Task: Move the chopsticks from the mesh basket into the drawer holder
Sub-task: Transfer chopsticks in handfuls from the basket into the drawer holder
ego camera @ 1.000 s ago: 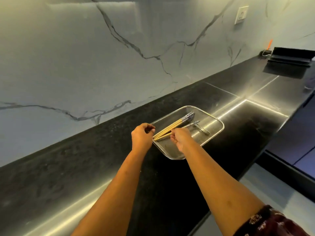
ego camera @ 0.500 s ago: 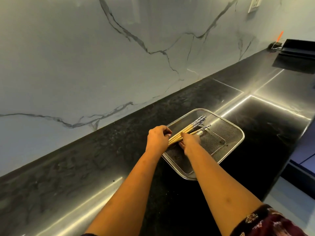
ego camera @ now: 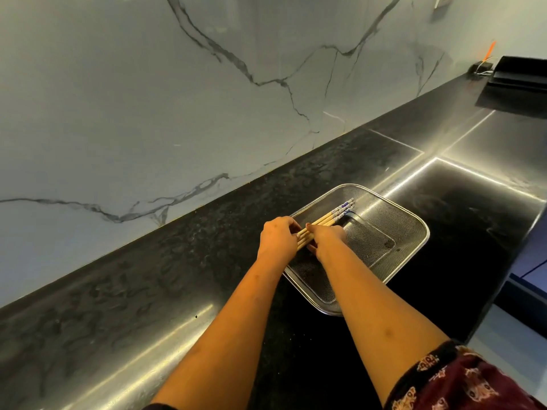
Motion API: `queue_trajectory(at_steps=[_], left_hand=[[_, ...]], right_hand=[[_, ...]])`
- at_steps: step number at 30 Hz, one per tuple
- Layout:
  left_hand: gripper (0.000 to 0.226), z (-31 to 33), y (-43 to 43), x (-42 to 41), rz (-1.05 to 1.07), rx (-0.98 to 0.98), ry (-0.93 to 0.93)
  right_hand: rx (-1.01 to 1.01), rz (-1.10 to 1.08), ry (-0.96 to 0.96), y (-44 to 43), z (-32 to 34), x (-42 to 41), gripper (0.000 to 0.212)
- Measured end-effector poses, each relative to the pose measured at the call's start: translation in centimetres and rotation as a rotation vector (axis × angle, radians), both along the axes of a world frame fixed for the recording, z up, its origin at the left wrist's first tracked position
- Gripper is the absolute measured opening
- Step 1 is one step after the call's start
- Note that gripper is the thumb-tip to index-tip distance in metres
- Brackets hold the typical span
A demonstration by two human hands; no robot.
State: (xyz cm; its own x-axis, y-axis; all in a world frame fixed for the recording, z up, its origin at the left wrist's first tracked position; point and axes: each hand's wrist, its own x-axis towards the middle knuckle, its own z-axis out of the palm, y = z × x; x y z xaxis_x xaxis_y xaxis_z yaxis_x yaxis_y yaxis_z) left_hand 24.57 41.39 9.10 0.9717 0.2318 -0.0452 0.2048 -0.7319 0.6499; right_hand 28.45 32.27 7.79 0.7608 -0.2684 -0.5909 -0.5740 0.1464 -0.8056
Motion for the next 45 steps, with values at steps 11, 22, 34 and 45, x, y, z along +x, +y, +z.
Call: queue_trajectory(at_steps=[11, 22, 34, 45], left_hand=[[0.024, 0.2, -0.2, 0.3, 0.010, -0.002, -0.011], [0.030, 1.2, -0.9, -1.6, 0.044, -0.116, -0.215], [0.033, 3.8, -8.5, -11.4, 0.431, -1.304, -0.290], [0.030, 7.9, -17.1, -22.5, 0.422, -1.605, -0.396]], right_hand=[[0.071, 0.008, 0.007, -0.1, 0.3, 0.4, 0.027], [0.302, 0.033, -0.066, -1.9, 3.2, -1.1, 0.035], [0.443, 0.097, -0.148, -6.4, 7.2, -9.9, 0.025], [0.654, 0.115, -0.206, -13.8, 8.5, -23.3, 0.004]])
